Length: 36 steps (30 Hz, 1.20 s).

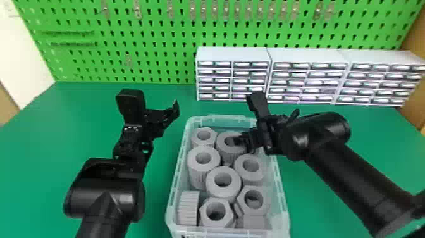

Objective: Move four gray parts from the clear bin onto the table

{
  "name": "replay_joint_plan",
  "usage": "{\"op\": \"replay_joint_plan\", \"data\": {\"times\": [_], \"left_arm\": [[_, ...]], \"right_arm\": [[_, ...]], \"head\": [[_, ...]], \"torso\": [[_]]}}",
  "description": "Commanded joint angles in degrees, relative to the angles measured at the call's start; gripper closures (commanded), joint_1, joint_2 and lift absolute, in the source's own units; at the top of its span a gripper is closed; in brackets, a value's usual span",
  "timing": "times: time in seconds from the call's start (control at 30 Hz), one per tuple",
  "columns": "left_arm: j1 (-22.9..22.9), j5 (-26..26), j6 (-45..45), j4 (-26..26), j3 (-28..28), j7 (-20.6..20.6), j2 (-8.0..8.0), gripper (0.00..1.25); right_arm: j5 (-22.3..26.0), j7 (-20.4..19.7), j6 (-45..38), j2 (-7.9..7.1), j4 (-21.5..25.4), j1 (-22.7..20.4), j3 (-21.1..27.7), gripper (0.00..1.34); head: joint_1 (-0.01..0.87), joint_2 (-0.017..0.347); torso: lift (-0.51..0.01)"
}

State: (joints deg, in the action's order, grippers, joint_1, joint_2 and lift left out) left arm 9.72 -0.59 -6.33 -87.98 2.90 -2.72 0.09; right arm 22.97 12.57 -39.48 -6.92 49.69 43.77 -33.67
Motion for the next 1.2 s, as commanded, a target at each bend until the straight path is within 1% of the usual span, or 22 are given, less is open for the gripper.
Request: {"op": "replay_joint_plan", "data": {"times": [0.0,0.43,0.97,1.17], "left_arm": [[-0.14,-0.02,0.00,0.00,0.00,0.00,-0.09,0.18],[-0.40,0.15,0.00,0.00,0.00,0.00,0.09,0.18],[-0.58,0.42,0.00,0.00,0.00,0.00,0.44,0.18],[-0.84,0.50,0.00,0.00,-0.09,0.00,0.62,0.18]], "right_arm": [[0.50,0.00,-0.86,-0.02,0.58,0.00,0.71,1.03],[-2.14,0.00,-6.04,0.07,7.26,0.09,2.12,1.03],[-2.49,0.00,-9.47,-0.20,12.80,0.09,3.26,1.03],[-2.67,0.00,-11.58,-0.28,15.52,0.00,4.67,1.03]], "head": [[0.693,0.072],[0.693,0.072],[0.693,0.072],[0.693,0.072]], "torso": [[-0.052],[-0.052],[-0.052],[-0.052]]}}
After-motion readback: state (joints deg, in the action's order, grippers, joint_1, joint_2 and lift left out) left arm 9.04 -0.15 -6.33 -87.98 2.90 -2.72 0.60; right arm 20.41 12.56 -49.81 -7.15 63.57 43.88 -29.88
